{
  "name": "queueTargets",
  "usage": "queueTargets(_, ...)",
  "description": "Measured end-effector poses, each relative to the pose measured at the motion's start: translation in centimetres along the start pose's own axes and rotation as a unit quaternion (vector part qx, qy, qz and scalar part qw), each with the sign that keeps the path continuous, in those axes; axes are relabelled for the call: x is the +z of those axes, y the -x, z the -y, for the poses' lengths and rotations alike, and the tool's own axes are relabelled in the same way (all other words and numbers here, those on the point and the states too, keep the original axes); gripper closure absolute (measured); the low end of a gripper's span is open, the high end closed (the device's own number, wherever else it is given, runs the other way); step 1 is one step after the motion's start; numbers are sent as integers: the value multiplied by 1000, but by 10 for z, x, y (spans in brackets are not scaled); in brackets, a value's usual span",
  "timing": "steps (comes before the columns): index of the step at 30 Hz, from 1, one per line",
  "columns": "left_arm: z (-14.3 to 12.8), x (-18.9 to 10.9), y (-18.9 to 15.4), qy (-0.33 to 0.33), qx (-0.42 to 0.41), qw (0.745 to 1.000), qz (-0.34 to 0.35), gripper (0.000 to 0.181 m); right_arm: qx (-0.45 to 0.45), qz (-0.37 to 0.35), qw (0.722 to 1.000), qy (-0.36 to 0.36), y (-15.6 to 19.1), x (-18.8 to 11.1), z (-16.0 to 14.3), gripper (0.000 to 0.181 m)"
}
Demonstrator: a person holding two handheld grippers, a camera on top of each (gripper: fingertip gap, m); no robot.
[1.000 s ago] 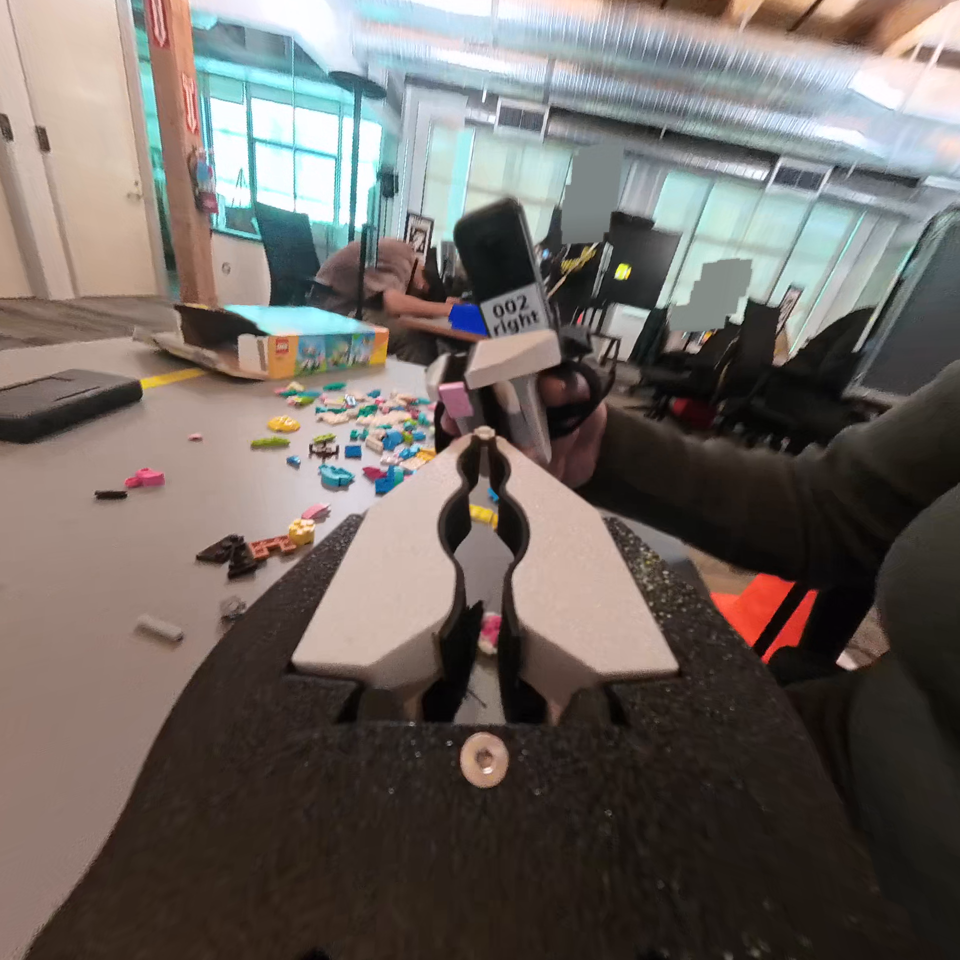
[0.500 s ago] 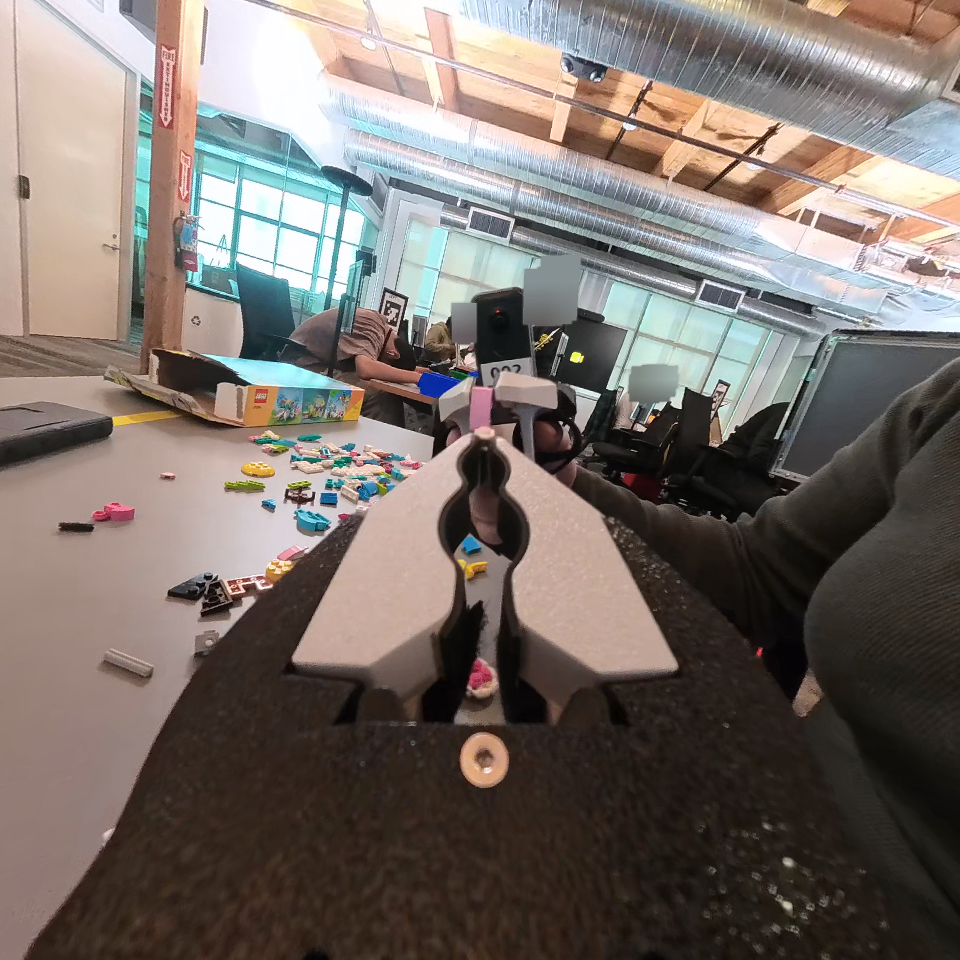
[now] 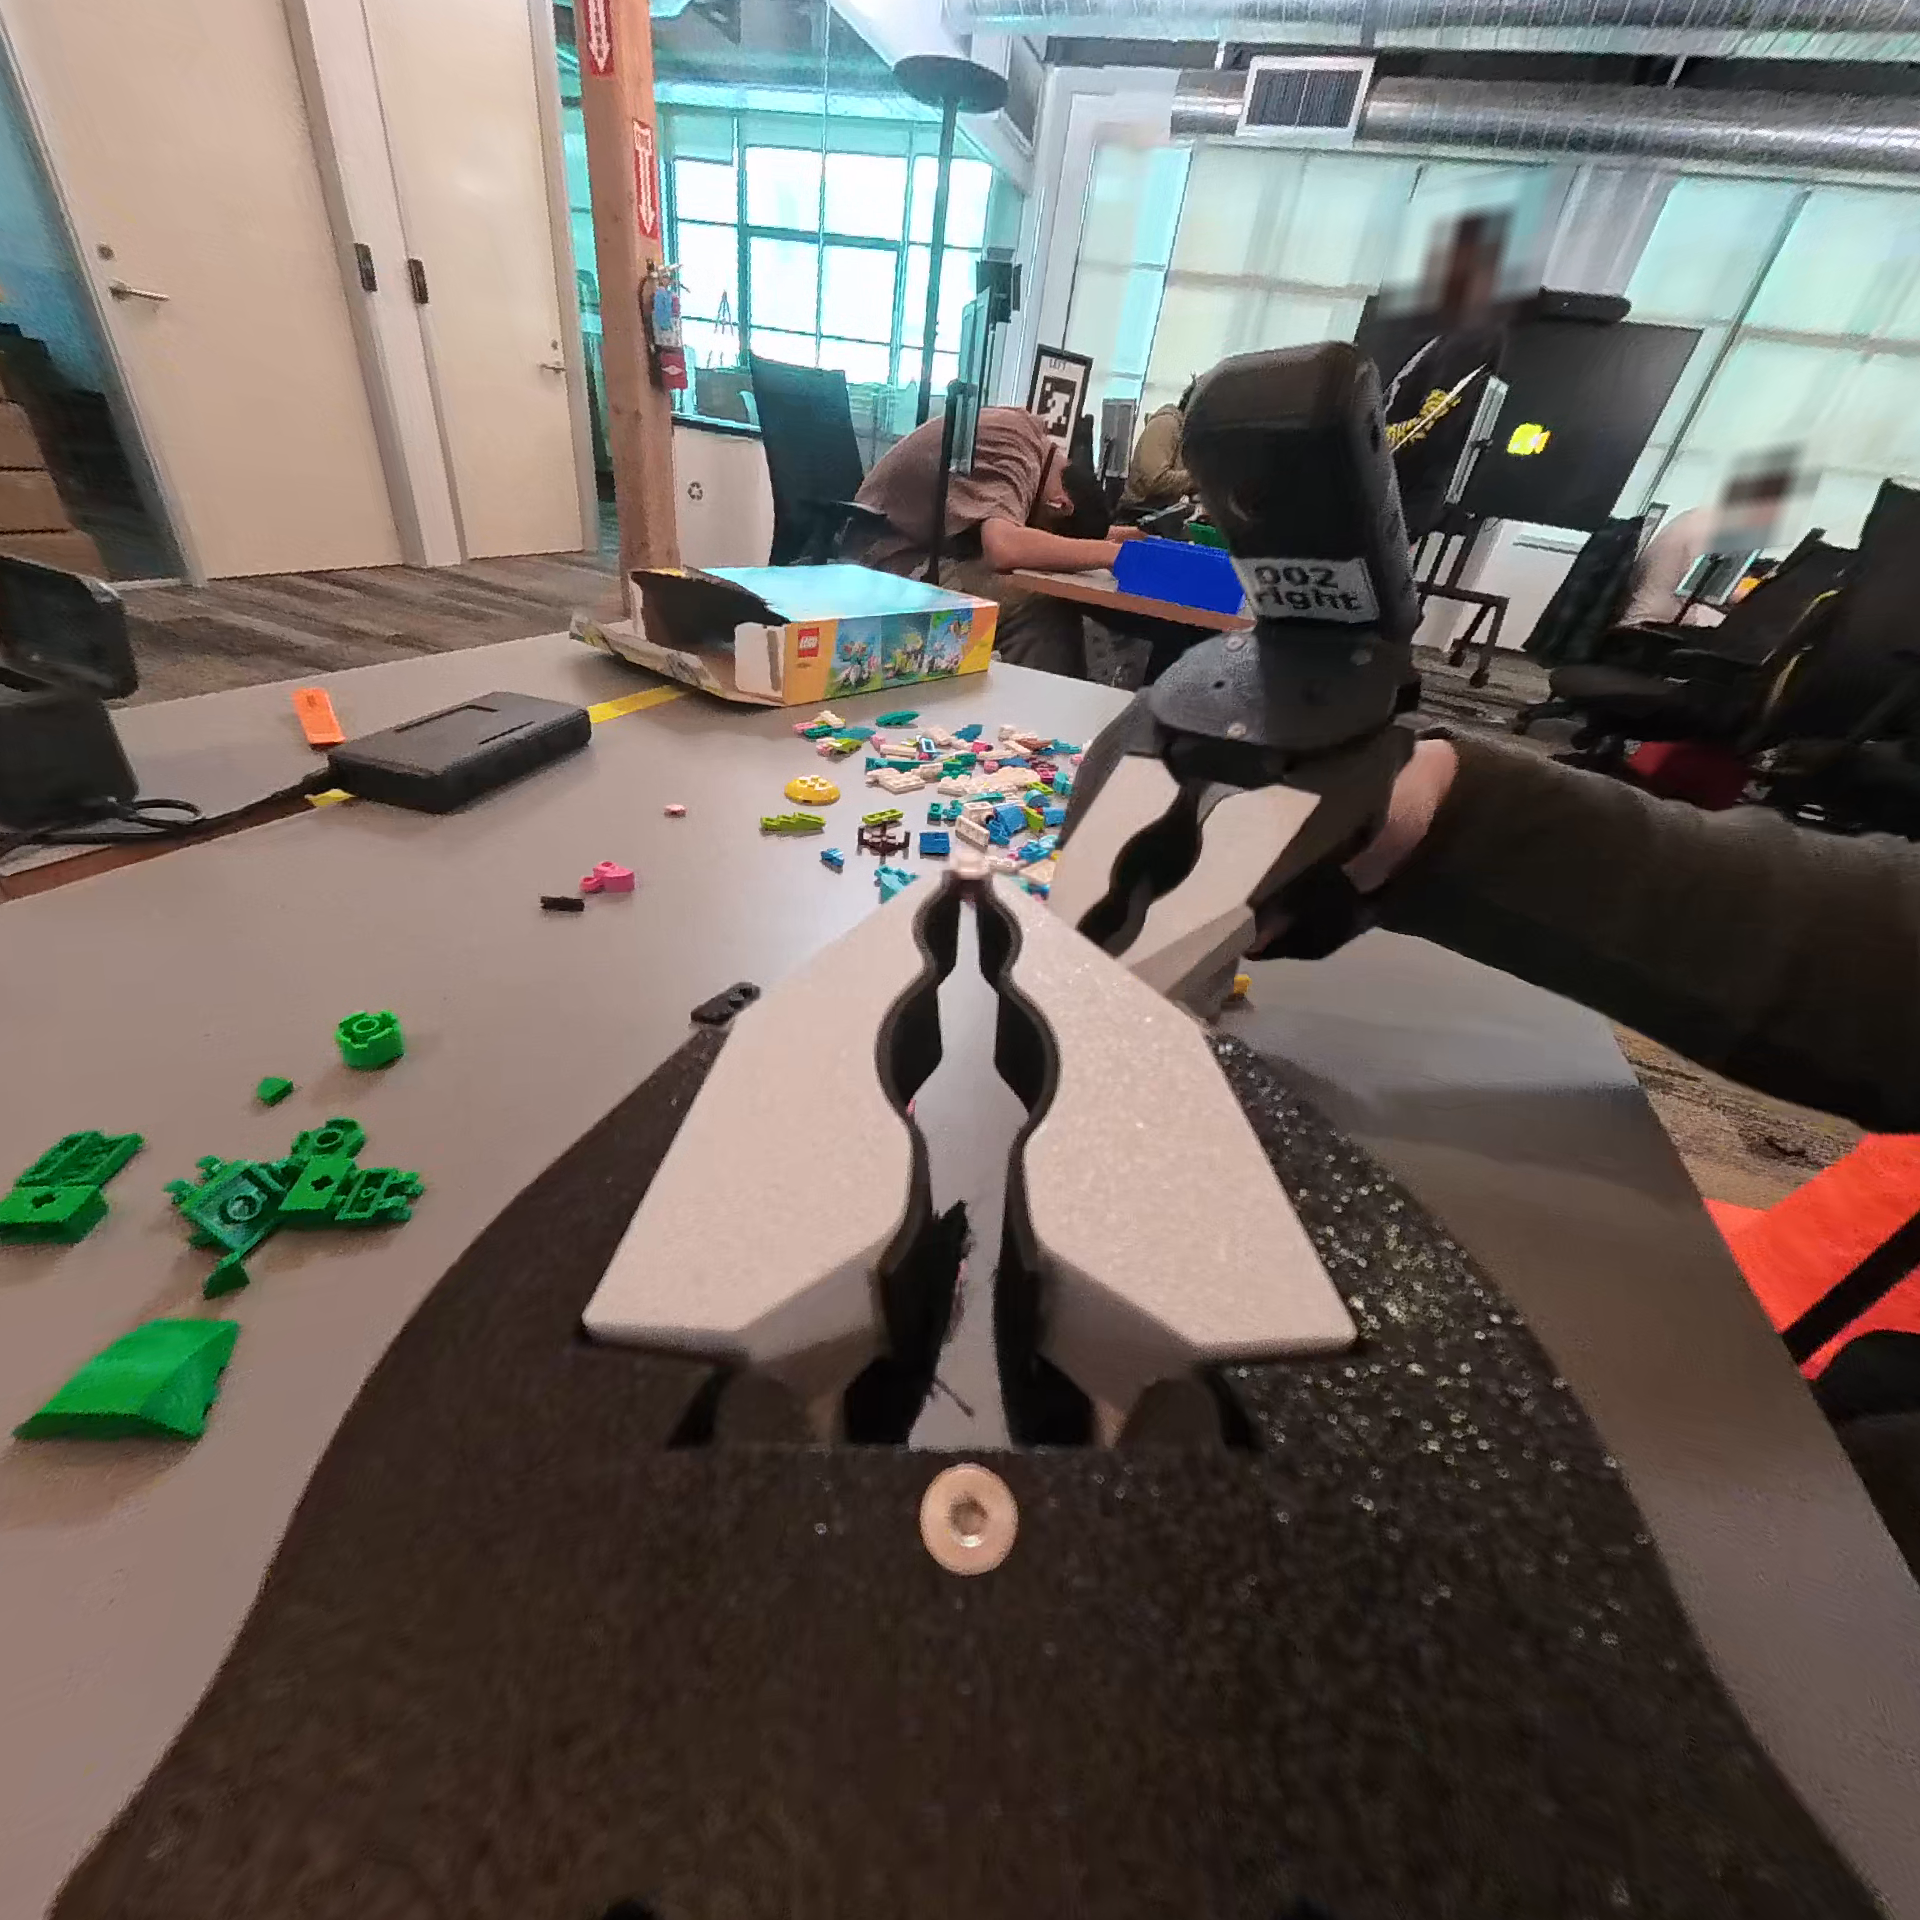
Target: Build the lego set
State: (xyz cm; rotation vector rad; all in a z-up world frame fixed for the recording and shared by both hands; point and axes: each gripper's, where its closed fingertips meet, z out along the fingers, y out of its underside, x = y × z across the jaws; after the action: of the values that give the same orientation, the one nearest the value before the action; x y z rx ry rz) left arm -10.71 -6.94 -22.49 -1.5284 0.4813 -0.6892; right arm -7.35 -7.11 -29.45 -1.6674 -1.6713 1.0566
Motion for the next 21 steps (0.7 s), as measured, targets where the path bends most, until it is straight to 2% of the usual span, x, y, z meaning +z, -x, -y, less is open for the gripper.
queueTargets(2,-5,2,-1,16,3,1000,-4,181,0,14,1000,-1,2,6,3,175)
queueTargets(4,-17,4,-6,62,9,998,-26,181,0,13,1000,-6,-1,10,7,175)
queueTargets(6,-31,4,-11,114,12,992,-51,181,31,28,997,-71,-2,2,29,175)
queueTargets(8,-35,4,-18,128,9,989,-74,181,64,61,983,-162,2,-14,58,175)
queueTargets(12,-15,7,-29,58,-30,994,-93,181,71,121,958,-251,25,-29,88,175)
queueTargets(17,13,0,-34,-36,-68,990,-118,181,61,140,943,-297,40,-35,102,175)
queueTargets(21,28,-6,-36,-83,-104,981,-144,181,59,151,929,-332,42,-46,110,175)
